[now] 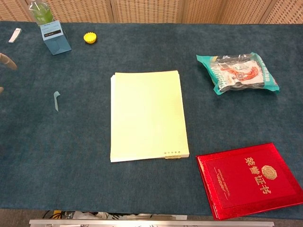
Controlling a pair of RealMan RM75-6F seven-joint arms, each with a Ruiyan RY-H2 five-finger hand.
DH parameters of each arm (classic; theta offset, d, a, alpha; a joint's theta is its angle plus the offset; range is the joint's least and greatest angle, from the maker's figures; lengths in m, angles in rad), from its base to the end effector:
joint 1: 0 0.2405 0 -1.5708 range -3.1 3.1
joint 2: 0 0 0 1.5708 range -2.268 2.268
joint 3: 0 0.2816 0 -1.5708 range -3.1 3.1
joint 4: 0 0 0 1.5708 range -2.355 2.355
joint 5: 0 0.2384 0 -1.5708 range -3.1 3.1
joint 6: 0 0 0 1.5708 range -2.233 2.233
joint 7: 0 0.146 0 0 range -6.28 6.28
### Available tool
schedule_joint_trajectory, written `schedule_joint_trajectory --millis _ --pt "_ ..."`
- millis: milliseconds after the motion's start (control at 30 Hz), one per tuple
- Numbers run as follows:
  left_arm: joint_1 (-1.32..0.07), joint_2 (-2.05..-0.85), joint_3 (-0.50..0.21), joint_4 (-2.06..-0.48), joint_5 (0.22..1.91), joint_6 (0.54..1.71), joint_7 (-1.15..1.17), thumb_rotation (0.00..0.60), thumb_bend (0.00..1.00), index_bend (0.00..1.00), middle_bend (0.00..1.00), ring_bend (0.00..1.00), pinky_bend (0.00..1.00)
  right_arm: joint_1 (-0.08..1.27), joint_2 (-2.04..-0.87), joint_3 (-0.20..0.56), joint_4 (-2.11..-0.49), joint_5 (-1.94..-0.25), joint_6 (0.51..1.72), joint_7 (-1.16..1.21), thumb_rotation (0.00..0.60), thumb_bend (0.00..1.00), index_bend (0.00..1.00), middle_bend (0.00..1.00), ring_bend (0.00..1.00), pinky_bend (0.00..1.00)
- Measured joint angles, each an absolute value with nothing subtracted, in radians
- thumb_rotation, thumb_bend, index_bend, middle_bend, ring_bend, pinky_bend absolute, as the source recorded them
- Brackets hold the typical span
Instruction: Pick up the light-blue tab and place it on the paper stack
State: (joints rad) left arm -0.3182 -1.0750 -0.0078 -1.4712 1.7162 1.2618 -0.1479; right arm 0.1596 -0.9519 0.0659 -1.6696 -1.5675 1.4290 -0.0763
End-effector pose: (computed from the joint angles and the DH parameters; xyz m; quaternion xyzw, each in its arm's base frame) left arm -0.3258 0.2545 0.1300 -0.7444 -0.3273 -0.3644 0.4537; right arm -0.3226 -0.2152 0.1875 0.6658 -0.3008 0.3562 0.5825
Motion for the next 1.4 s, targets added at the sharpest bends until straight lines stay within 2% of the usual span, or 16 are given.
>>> schedule_joint_trajectory --millis 233,733,1400 --pt "-0.414 -1.106 0.013 -1.374 1.776 1.186 -0.196 0.600 0.34 0.31 0.92 0.91 0.78 0.159 -0.955 0.063 -1.672 -1.562 1.424 -0.083 0.600 0.13 0.16 0.38 0.33 0.46" --pt "-0.559 -1.233 0.076 -1.117 1.908 1.150 -0.219 0.600 0.36 0.39 0.94 0.92 0.78 0.149 -0.957 0.055 -1.704 -1.530 1.413 -0.131 0.600 0.13 0.16 0.38 0.33 0.46" --pt "-0.590 -1.487 0.180 -0.667 1.944 1.254 -0.385 0.600 0.36 0.44 0.94 0.92 0.78 0.158 -0.971 0.058 -1.764 -1.490 1.380 -0.230 0.600 0.13 0.16 0.38 0.33 0.46"
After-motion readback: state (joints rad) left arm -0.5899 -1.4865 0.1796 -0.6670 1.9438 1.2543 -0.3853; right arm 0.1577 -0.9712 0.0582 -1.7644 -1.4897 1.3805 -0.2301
